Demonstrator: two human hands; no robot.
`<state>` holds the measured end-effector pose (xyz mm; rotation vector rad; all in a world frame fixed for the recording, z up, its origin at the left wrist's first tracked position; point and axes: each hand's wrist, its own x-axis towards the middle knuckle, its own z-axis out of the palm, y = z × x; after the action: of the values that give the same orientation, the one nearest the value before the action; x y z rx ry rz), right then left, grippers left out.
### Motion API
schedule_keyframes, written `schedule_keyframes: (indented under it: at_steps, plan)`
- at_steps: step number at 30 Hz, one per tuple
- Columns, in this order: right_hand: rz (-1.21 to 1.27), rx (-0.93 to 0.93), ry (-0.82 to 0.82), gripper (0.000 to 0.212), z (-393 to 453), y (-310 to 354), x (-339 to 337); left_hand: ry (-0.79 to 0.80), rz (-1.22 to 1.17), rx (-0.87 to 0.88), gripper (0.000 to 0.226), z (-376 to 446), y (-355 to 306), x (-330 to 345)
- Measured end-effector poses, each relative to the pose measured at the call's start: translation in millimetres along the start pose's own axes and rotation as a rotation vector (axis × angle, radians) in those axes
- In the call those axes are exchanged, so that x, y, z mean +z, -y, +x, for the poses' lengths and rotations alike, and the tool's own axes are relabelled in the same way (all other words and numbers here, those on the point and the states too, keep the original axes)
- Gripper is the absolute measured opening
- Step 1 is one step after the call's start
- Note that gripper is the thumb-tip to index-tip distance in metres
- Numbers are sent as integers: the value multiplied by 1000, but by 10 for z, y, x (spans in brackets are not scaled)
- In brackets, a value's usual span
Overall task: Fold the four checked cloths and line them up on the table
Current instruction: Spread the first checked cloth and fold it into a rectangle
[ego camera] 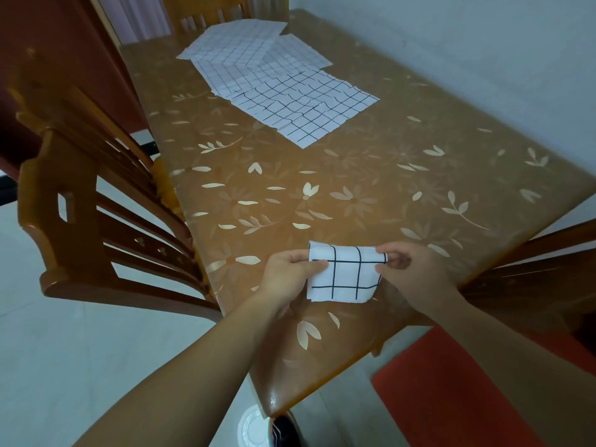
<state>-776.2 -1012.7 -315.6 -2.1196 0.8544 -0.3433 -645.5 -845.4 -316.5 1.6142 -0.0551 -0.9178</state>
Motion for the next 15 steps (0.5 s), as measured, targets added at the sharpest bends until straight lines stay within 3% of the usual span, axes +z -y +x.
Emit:
schedule_keyframes:
  at_steps: [7, 9, 11, 12, 15]
  plan:
    - [-243, -236, -68, 8, 21, 100, -177, -144, 356, 191, 14, -13, 7, -45]
    - [-309, -288, 5, 7, 22, 182, -239, -149, 658, 344, 46, -26, -3, -82]
    - [-374, -310, 136, 8, 27, 294, -295, -24, 903, 518, 68, -78, -68, -60]
    - [-377, -315, 196, 8, 28, 358, -319, 59, 979, 560, 67, -111, -118, -26]
    - [-188, -277, 275, 10, 24, 581, -375, 194, 972, 644, 19, -232, -264, 94]
